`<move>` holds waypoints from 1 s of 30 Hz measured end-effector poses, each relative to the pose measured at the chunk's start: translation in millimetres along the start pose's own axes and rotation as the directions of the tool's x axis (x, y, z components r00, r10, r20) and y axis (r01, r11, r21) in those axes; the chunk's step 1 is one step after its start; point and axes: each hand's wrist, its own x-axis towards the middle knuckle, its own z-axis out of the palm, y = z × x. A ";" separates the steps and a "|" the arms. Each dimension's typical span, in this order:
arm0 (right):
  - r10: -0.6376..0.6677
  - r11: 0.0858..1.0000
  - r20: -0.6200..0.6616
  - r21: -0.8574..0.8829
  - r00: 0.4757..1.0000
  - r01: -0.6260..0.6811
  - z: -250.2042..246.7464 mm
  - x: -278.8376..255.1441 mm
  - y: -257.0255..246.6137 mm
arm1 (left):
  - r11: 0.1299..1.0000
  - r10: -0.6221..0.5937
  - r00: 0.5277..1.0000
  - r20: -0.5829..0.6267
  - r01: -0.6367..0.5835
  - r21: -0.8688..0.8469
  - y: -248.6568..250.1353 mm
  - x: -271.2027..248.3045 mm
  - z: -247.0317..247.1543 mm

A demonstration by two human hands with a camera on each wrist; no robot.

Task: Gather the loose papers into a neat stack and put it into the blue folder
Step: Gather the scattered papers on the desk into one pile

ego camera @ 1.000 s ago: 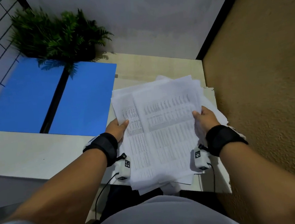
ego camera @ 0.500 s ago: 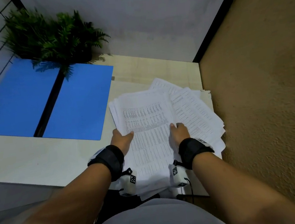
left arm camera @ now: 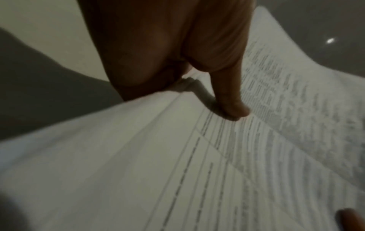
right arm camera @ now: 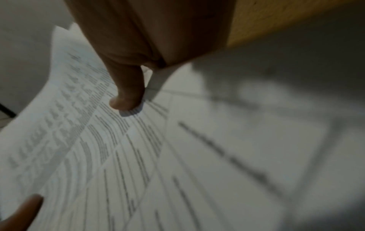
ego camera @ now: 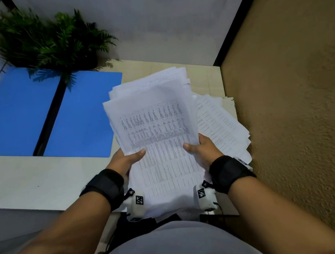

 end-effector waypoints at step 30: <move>0.081 0.994 -0.108 0.075 0.991 -0.073 -21.8 -14.7 6.5 | 0.986 0.091 0.995 0.048 -0.096 0.138 19.6 14.0 22.7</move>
